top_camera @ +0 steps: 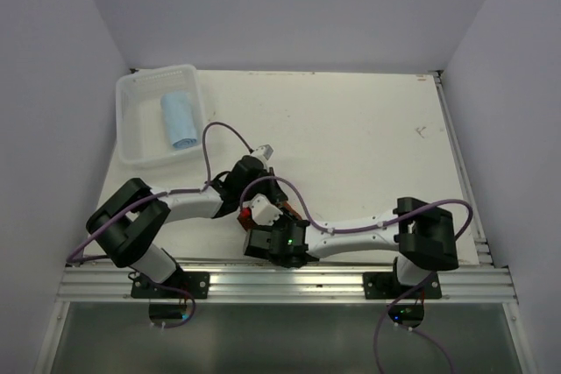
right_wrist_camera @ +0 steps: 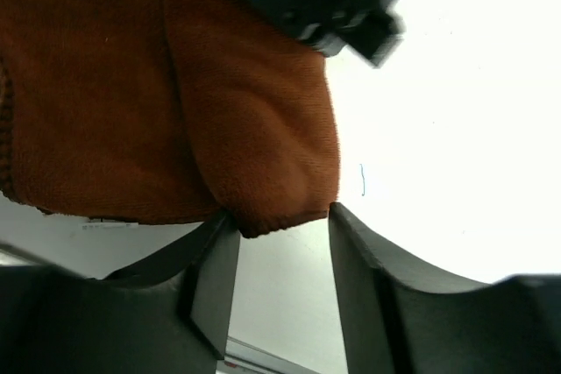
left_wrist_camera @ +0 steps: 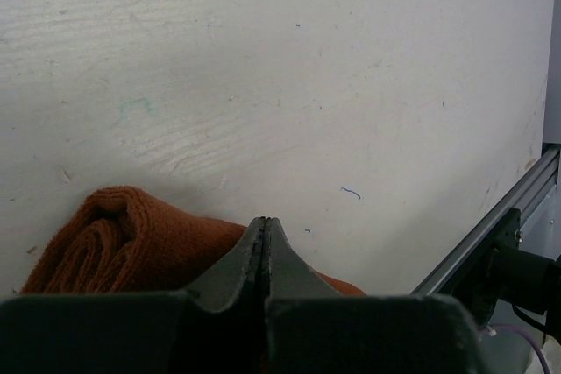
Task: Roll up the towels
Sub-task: Roll the towel
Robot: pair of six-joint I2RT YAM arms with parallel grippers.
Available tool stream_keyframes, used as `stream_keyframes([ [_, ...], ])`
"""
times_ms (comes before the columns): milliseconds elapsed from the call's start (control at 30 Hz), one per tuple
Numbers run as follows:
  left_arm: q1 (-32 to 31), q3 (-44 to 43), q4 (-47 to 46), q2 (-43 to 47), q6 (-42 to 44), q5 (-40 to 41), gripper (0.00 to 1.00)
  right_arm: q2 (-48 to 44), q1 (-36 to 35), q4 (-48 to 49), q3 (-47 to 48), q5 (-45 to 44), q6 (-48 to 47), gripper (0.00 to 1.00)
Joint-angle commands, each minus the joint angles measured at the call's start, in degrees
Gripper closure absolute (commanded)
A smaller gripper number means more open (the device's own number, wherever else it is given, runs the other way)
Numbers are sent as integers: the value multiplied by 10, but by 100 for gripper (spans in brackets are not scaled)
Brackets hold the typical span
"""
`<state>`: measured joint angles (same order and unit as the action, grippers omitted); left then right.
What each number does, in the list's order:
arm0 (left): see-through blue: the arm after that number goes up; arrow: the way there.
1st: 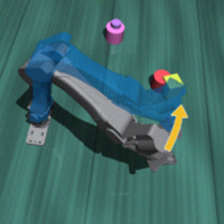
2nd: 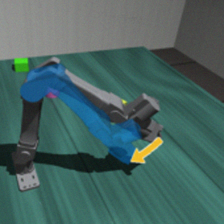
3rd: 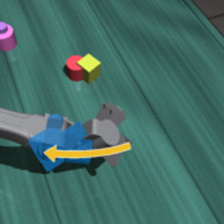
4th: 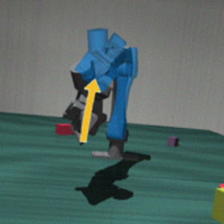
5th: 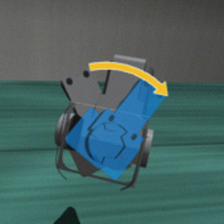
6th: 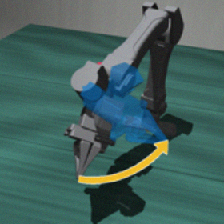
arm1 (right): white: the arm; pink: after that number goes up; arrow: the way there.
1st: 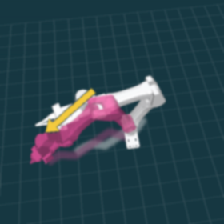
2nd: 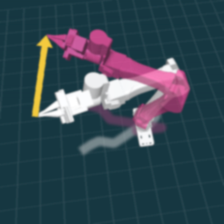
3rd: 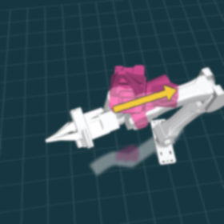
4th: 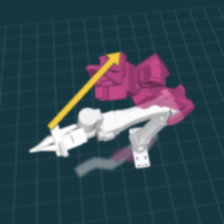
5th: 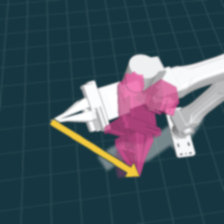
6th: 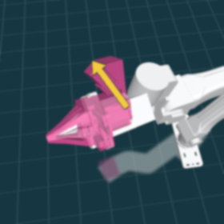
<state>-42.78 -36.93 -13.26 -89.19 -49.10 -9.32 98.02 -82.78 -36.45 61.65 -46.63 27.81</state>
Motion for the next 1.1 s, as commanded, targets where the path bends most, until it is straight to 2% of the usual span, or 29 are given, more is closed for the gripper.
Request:
stream_keyframes([
  [0,-1,12,-21,16,-12,14,100,-64,15,37,-16,31,-1,51],
  [267,-1,13,-20,16,-13,16,100,-225,47,182,-121,223,-36,44],
  [400,-2,15,-21,13,-13,17,100,-266,108,219,-166,303,-6,39],
  [800,-2,14,-17,17,-12,14,100,-229,215,251,-195,372,51,29],
  [1067,-2,24,-16,29,-13,17,100,-187,226,309,-231,404,64,28],
])
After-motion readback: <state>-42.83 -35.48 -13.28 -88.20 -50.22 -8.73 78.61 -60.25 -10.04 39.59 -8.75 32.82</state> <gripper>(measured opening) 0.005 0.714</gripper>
